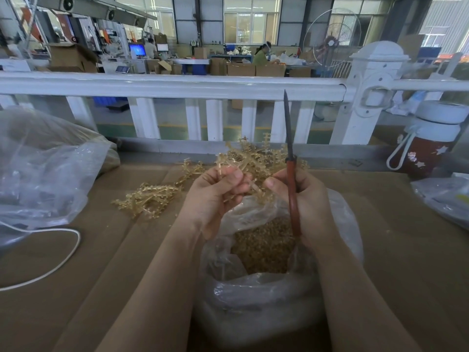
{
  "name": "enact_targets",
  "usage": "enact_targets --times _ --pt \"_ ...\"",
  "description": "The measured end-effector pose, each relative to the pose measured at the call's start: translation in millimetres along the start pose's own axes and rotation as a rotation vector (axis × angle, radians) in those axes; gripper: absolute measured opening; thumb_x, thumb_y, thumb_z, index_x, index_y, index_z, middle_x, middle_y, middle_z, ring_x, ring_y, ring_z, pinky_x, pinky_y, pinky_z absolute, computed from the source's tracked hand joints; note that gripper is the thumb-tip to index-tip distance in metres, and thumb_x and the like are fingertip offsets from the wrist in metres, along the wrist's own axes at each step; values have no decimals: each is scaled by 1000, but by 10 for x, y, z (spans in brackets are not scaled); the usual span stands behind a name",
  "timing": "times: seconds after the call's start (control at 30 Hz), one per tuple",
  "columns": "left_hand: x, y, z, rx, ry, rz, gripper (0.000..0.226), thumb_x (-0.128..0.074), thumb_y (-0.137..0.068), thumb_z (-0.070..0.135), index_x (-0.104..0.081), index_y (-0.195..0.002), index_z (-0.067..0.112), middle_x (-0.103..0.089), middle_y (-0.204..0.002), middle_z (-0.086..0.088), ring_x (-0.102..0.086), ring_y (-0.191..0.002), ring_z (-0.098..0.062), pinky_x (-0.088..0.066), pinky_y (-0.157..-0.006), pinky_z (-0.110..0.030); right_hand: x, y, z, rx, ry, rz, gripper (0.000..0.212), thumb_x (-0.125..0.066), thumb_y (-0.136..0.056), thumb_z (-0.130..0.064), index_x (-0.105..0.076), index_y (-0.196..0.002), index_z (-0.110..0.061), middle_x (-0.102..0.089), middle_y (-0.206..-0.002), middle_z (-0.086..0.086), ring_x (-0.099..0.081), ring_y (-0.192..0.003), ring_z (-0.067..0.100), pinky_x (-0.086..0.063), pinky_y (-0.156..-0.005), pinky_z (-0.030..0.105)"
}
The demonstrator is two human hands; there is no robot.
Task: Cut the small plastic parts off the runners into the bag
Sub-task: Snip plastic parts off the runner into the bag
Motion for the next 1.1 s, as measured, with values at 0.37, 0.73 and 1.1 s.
enact_targets --times 0.37,0.73,1.1 --pt "-57 -24 -71 -91 -128 26 34 -80 -63 8 -59 -89 14 -74 -80 -6 -69 -70 -13 -51 -63 -24 -39 1 32 -60 51 -66 16 -83 -79 -6 -70 -86 -11 -70 -78 1 -68 -78 19 -58 -85 43" --pt "-4 -47 -8 -209 -84 15 24 -75 -68 3 -64 -88 4 -74 -80 -3 -67 -75 -17 -56 -74 -29 27 -3 61 21 348 -48 52 -78 -57 -73 -66 -94 -37 -70 -86 -25 -66 -82 -6 -48 -76 24" --pt "68 -71 49 -281 -76 21 17 -71 -72 3 -59 -81 11 -70 -78 -1 -65 -80 -17 -54 -80 -31 20 69 27 253 888 -115 55 -66 -67 -82 -57 -95 -36 -62 -89 -23 -54 -83 -11 -37 -62 8"
Point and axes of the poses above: each hand's wrist, its own y-axis away from the middle knuckle, its own x-axis out of the back of the hand, z = x × y, the point moved 4 cm from there along -y, towards the middle knuckle
